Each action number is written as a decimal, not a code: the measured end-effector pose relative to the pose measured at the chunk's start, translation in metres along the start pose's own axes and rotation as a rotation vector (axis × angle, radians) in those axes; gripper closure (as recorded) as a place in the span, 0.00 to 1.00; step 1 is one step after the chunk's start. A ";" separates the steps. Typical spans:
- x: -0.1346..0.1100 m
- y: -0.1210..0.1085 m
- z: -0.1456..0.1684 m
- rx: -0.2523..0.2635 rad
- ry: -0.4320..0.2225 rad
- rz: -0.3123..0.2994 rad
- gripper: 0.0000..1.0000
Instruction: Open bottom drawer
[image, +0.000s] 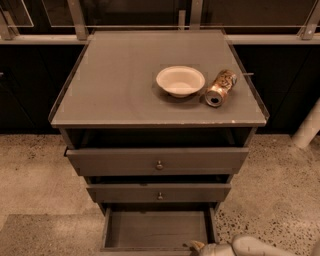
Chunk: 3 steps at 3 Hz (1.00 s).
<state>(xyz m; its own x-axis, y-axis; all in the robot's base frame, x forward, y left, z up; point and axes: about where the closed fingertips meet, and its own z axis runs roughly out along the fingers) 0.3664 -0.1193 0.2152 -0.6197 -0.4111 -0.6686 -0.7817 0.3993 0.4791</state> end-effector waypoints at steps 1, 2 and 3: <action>0.020 0.015 -0.011 0.049 0.000 0.036 0.00; 0.018 0.018 -0.011 0.044 0.001 0.035 0.00; 0.011 0.021 -0.023 0.082 -0.024 -0.007 0.00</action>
Offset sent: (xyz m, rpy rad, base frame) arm -0.0242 -0.0132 0.0012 -0.0307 0.0063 -0.0560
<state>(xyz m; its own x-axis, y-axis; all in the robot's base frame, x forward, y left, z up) 0.3411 -0.1341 0.2309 -0.6115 -0.3944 -0.6860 -0.7772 0.4623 0.4269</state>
